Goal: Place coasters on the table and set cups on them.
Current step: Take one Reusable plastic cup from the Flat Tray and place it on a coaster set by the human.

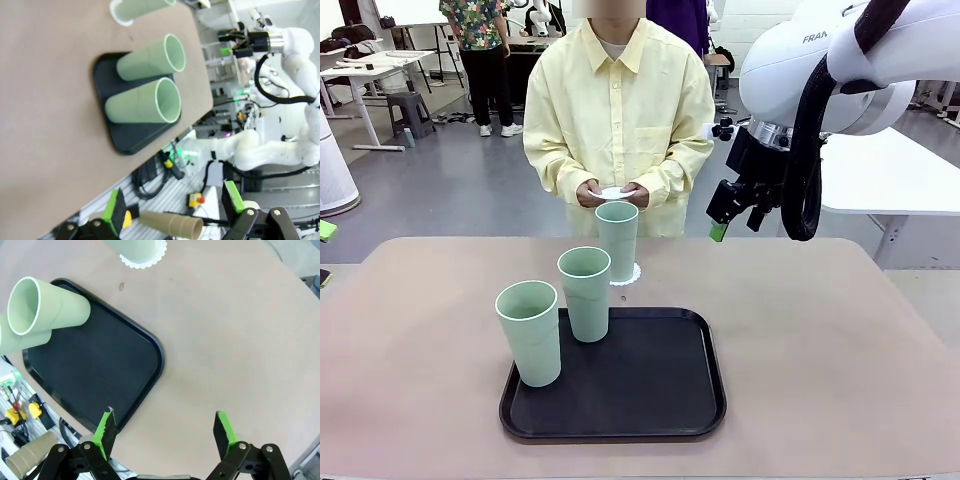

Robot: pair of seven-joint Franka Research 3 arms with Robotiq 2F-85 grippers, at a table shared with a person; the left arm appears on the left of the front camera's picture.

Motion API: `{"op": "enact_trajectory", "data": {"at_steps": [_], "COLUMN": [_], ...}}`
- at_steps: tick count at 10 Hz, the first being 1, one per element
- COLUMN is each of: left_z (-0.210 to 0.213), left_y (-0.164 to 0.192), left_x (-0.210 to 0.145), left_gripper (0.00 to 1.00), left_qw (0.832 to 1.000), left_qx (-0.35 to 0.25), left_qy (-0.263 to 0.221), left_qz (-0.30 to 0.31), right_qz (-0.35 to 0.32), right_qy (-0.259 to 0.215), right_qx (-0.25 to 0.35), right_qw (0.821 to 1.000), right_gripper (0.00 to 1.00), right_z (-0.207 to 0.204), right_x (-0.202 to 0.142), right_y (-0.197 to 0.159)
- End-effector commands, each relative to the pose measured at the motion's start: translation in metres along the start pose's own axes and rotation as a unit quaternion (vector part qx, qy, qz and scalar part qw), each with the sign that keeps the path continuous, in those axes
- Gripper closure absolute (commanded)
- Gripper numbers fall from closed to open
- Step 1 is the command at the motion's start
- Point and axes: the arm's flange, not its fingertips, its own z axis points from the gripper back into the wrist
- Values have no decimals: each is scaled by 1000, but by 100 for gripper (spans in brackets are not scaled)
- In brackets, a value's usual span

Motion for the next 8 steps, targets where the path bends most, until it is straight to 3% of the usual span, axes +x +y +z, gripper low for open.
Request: {"op": "enact_trajectory", "data": {"at_steps": [1, 3, 4, 5, 8], "left_z": [0, 0, 0, 0, 0], "left_y": [1, 1, 1, 1, 1], "left_x": [0, 0, 0, 0, 0], "left_gripper": [0, 0, 0, 0, 0], "left_qw": [1000, 1000, 1000, 1000, 1000], "left_qx": [-9, -9, -9, -9, -9], "left_qy": [-3, -3, -3, -3, -3], "left_qz": [-10, -10, -10, -10, -10], "right_qz": [0, -55, -70, -86, -136], "right_qy": [0, -71, -75, -74, -100], "right_qx": [0, 154, 229, 275, 343], "right_qw": [1000, 984, 968, 955, 924], "right_gripper": [0, 0, 0, 0, 0], "right_z": [0, 27, 35, 44, 40], "right_x": [0, -57, -87, -117, -198], "right_y": [0, -43, -68, -90, -130]}}
